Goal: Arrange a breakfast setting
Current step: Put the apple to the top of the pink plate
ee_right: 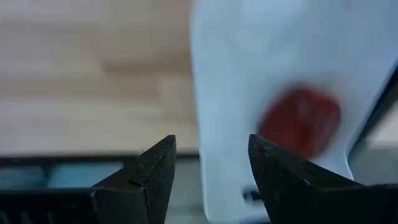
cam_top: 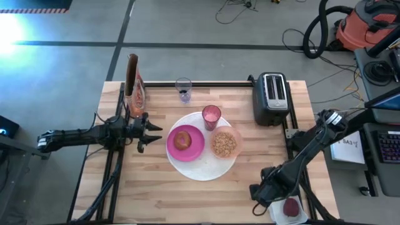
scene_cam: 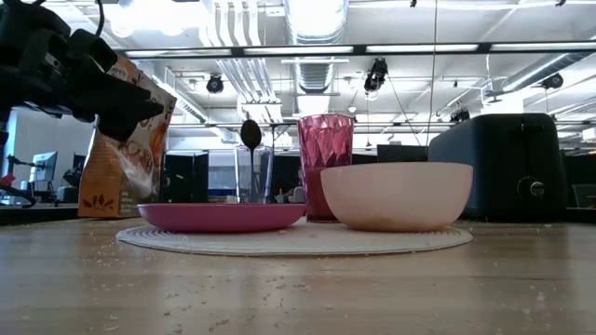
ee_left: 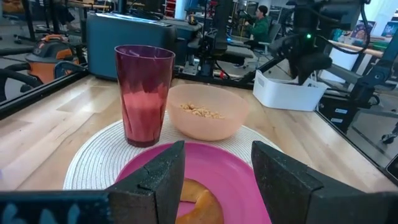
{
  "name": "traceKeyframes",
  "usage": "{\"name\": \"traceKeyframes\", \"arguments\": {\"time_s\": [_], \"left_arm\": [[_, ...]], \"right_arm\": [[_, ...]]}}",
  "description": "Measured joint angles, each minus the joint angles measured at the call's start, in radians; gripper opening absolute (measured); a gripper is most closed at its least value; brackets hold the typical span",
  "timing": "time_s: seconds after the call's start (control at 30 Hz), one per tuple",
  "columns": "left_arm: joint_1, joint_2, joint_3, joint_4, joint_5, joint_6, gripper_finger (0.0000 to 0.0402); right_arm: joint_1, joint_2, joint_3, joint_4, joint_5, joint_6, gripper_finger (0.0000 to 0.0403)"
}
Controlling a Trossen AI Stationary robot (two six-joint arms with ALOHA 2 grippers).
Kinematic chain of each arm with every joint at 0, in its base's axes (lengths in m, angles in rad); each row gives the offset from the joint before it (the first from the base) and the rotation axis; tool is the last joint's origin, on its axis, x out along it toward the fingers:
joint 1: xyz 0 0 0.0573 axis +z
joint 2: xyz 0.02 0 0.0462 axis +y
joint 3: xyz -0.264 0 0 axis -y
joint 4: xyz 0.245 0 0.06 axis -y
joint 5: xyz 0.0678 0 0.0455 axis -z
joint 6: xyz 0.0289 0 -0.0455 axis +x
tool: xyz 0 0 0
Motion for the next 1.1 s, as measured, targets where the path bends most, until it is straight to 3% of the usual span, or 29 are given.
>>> {"name": "traceKeyframes", "arguments": {"time_s": [0.1,0.3,0.43,0.53,1.1], "left_arm": [[0.0,0.0,0.0,-0.001,0.0,0.0,0.0169],[0.0,0.003,0.0,-0.008,0.0,0.0,0.0169],[0.0,0.003,0.0,-0.017,0.0,0.0,0.0169],[0.0,0.005,0.0,-0.019,0.0,0.001,0.0169],[0.0,0.007,0.0,-0.019,0.0,0.003,0.0169]], "right_arm": [[0.008,0.006,0.0,0.036,-0.083,0.022,0.0192],[0.032,-0.018,0.0,0.043,-0.088,0.05,0.0192],[0.092,-0.018,-0.012,0.021,-0.175,0.137,0.0192],[0.137,-0.016,-0.022,0.037,-0.182,0.209,0.0192],[0.158,0.052,-0.12,0.078,-0.204,0.185,0.0192]]}}
